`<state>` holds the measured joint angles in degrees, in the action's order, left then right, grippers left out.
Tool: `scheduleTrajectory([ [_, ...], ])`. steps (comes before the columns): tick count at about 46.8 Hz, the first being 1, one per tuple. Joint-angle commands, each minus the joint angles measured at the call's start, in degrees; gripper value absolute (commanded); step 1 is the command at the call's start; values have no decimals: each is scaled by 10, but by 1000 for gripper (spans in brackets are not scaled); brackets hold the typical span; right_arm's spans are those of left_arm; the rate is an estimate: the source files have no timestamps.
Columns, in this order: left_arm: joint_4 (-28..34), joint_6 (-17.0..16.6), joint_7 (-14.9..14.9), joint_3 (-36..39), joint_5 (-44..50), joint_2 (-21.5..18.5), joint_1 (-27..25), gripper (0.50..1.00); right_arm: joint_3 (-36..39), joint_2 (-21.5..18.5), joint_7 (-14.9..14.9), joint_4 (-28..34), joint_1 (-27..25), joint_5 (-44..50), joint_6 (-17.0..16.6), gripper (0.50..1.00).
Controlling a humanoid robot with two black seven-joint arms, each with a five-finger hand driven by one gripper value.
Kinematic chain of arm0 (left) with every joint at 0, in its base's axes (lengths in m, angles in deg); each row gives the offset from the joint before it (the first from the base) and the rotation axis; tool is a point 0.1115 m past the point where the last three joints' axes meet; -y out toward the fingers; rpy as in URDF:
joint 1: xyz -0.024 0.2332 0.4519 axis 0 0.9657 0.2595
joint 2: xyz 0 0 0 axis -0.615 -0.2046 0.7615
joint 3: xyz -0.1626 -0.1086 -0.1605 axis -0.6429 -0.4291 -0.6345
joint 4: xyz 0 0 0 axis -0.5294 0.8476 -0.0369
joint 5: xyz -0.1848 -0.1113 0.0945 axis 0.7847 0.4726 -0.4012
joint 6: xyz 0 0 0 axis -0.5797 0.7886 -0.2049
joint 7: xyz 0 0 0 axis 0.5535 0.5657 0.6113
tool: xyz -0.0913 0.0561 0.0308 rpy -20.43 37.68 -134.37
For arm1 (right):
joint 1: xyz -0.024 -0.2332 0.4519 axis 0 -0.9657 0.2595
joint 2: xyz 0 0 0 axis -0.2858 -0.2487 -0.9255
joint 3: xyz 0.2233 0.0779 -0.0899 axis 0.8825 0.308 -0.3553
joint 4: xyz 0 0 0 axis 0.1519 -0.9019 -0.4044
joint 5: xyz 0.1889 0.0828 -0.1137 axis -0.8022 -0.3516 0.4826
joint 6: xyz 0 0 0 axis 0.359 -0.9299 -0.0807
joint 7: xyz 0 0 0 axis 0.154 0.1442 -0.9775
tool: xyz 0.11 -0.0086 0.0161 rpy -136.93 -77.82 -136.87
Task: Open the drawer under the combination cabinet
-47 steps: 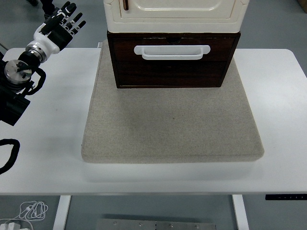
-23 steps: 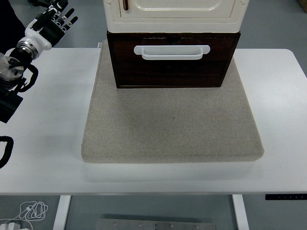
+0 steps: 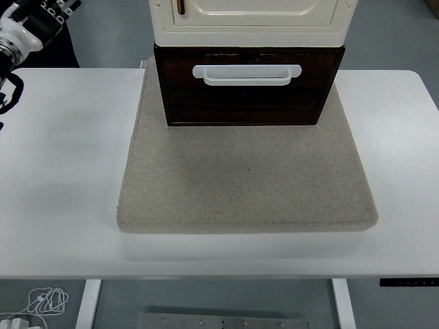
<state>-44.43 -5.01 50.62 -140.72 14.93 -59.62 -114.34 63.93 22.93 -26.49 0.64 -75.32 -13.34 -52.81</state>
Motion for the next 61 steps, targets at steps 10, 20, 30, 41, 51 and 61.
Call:
scheduleTrajectory([
  [10,35,-35,0,30,-40,-84,-99,1000,0,0,0,0,0,0,0,926],
  [20,173,-54,-1,39,-48,-165,-139,1000,0,0,0,0,0,0,0,926],
  [30,299,-70,-2,68,-77,-217,-195,1000,0,0,-1,0,0,0,0,926],
  [41,400,-110,-2,178,-119,-236,-282,1000,0,0,0,0,0,0,0,926],
  [51,485,-112,-4,233,-120,-250,-329,1000,0,0,-1,0,0,0,0,926],
  [61,567,-117,-7,324,-120,-259,-380,1000,0,0,0,0,0,0,0,926],
])
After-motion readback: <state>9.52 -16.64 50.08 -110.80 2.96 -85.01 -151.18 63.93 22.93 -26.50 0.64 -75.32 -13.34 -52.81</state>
